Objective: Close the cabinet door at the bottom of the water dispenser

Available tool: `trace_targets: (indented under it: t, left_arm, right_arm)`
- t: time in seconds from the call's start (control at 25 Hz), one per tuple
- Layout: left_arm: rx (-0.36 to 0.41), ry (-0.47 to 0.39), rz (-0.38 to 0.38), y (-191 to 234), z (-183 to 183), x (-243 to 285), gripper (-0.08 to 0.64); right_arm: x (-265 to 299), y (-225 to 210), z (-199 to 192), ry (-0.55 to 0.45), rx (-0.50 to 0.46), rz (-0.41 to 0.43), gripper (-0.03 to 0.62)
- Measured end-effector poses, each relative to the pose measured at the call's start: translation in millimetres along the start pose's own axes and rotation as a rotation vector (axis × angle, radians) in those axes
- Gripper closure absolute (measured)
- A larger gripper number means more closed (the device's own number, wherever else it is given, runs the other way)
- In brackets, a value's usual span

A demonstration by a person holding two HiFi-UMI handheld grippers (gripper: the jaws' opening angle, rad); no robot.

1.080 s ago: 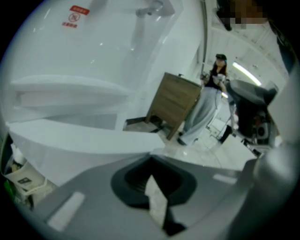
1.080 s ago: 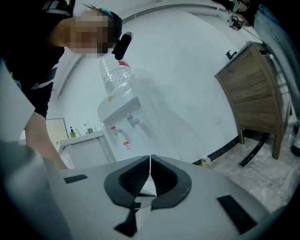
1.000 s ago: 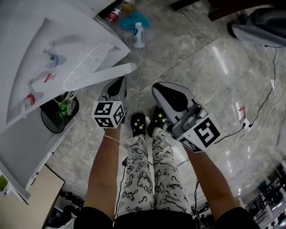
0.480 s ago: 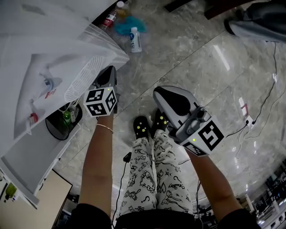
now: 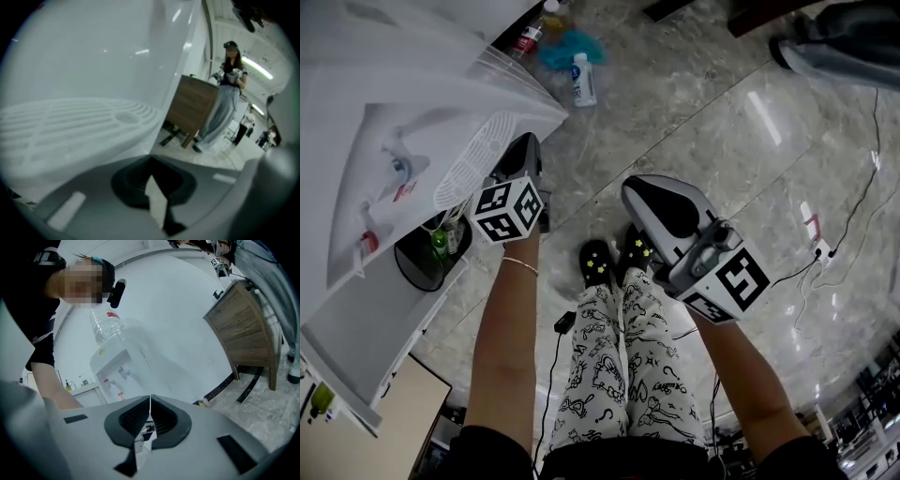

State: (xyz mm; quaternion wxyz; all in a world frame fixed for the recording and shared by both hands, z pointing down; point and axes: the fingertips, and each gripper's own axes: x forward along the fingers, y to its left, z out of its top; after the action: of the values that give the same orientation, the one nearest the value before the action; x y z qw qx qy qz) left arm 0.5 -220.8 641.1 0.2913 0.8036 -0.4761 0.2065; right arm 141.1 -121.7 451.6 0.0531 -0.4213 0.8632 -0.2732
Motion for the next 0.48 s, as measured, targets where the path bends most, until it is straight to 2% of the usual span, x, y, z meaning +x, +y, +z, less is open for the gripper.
trace_targets:
  t: [0.2, 0.48]
  left_arm:
    - [0.001, -0.028, -0.050, -18.7, -2.1, -20.5, 0.561]
    - [0.119, 0.006, -0.178, -68.1, -19.4, -75.8, 0.561]
  right_arm:
    - [-1.5, -0.9, -16.2, 0.038, 0.002, -0.013, 0.575]
    - [-10.4, 8.6, -45.8, 0.125, -0.002, -0.015, 0.575]
